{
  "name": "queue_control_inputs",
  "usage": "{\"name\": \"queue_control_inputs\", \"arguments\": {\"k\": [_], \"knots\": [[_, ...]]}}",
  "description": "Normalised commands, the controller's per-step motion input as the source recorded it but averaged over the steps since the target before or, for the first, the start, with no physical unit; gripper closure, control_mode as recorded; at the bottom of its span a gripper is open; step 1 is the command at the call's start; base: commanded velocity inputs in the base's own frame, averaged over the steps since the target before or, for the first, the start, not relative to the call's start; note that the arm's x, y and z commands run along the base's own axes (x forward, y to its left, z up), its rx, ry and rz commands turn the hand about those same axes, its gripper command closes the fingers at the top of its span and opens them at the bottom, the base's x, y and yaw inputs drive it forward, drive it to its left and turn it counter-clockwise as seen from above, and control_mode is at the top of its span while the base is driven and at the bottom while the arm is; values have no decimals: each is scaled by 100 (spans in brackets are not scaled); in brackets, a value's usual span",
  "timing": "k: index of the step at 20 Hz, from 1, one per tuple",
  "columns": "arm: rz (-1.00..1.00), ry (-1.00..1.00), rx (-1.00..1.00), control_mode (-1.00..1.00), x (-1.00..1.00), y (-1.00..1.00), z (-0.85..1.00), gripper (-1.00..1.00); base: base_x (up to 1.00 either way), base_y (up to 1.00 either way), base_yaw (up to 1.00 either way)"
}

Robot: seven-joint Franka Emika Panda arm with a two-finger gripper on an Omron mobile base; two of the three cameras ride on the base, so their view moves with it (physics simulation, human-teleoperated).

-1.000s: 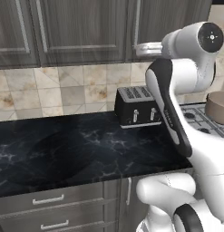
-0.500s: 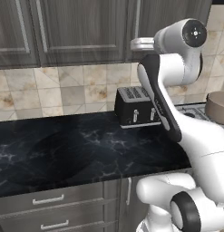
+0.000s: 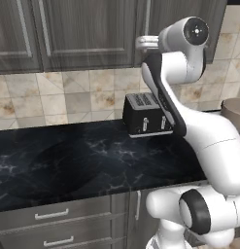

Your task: Open the cabinet and move the ladle to the pot. Then close the cabinet.

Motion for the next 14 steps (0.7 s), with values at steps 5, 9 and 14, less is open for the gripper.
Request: {"name": "queue_control_inputs", "arguments": {"k": [5,9,14], "knots": [[-2,0,0,-100,42,0,0,-100,0,0,0],[-3,0,0,-100,45,0,0,-100,0,0,0],[-4,0,0,-100,44,0,0,-100,0,0,0]]}}
